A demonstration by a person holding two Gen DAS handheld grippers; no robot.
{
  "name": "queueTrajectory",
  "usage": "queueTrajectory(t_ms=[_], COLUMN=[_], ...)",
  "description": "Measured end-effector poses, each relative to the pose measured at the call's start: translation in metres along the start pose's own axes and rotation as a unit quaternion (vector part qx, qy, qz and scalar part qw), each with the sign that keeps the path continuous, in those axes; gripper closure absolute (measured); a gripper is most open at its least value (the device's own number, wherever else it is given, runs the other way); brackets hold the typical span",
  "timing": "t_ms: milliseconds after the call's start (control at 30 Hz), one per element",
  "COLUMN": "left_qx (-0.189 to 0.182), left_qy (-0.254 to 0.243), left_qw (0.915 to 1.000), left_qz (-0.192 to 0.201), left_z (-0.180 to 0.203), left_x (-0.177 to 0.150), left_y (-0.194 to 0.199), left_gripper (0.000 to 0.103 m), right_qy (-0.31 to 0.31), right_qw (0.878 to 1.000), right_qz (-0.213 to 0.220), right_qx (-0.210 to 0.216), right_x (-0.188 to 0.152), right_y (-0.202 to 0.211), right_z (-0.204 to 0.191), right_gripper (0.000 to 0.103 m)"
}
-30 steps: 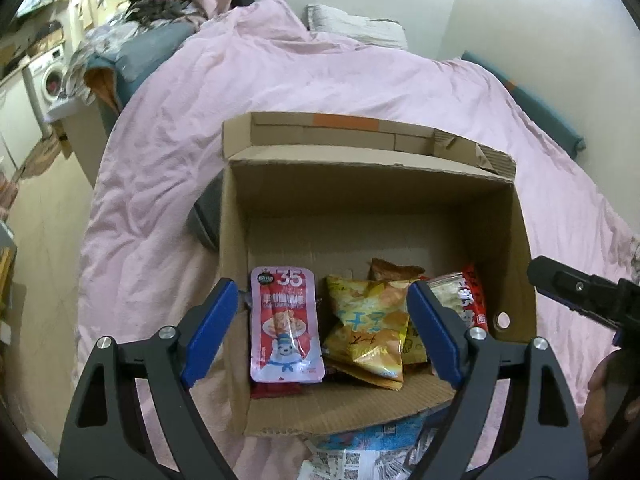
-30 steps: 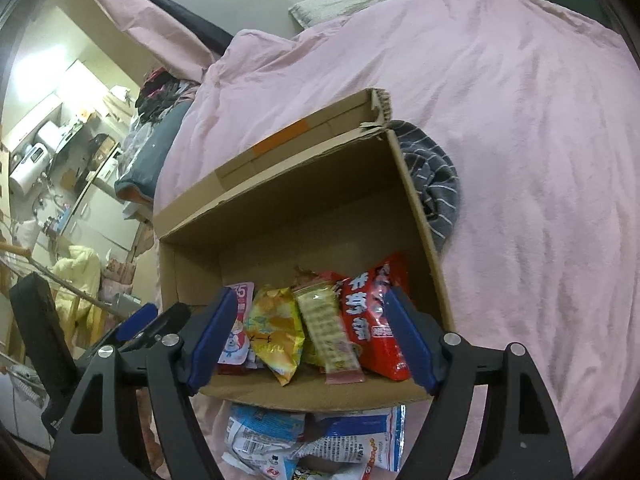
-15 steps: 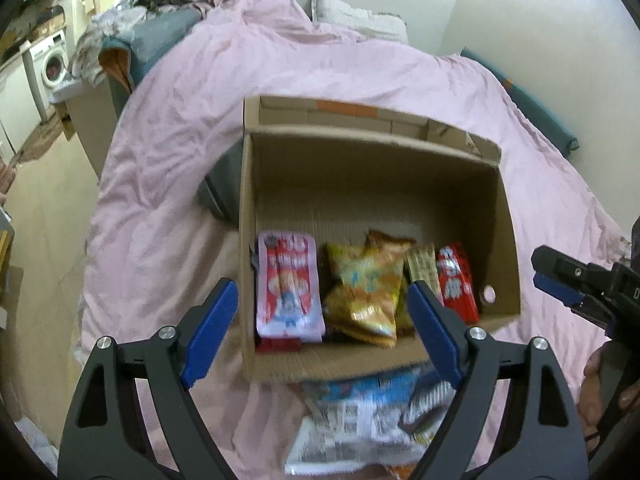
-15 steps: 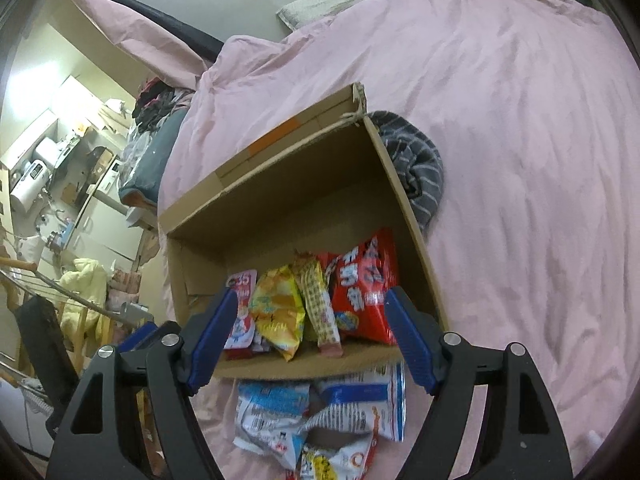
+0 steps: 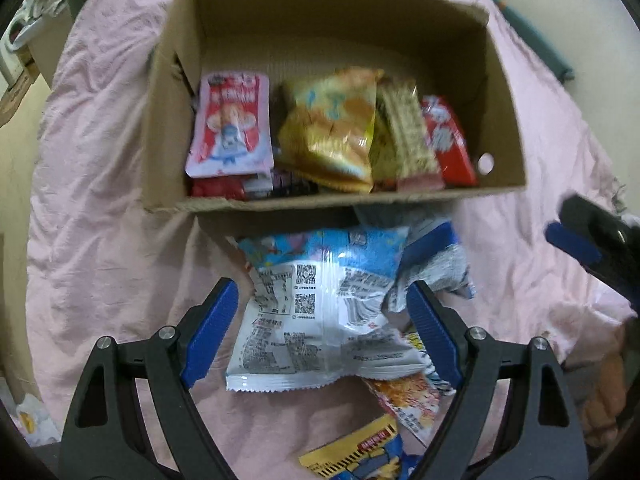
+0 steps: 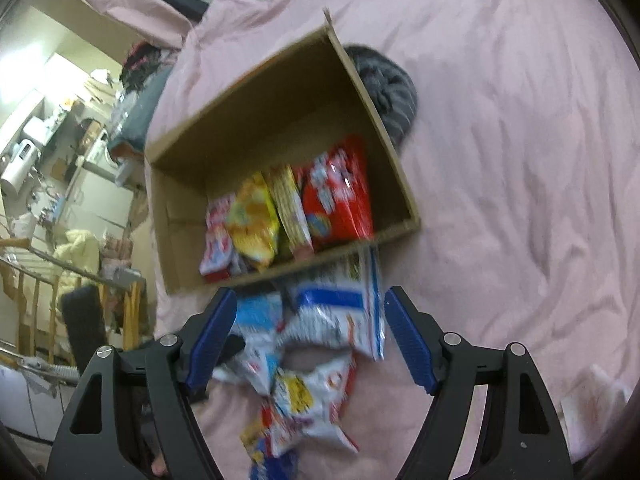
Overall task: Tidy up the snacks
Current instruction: 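Move both grippers back from the box to the snack pile, then grasp a blue-and-white chip bag with the left gripper while the right grasps a white Cowells bag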
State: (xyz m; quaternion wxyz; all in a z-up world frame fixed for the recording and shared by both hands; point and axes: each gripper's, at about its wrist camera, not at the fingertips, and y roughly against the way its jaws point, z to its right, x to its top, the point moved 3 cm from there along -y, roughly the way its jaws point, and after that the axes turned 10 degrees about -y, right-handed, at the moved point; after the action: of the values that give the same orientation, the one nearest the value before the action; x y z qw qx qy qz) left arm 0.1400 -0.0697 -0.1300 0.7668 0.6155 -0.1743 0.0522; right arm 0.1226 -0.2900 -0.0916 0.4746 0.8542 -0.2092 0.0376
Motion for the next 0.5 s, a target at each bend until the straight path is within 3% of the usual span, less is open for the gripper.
queueTrajectory(t_ms=[367, 433, 500], left_qx=[0.002, 0.005, 0.014], left_qy=[0.016, 0.010, -0.005], left_qw=[0.9992, 0.9992, 0.9992], left_qz=[-0.036, -0.038, -0.038], left_z=[-0.006, -0.006, -0.002], left_x=[-0.007, -0.008, -0.010], left_y=[-0.031, -0.031, -0.029], left_gripper=[0.021, 0.036, 0.044], right_qy=[0.028, 0.038, 0.049], right_qw=[0.995, 0.993, 0.991], right_qz=[-0.098, -0.112, -0.125], right_qx=[-0.017, -0.019, -0.021], right_x=[-0.052, -0.060, -0.067], right_y=[-0.025, -0.031, -0.036], right_z=[0.024, 0.024, 0.022], right_gripper=[0.024, 0.024, 0.024])
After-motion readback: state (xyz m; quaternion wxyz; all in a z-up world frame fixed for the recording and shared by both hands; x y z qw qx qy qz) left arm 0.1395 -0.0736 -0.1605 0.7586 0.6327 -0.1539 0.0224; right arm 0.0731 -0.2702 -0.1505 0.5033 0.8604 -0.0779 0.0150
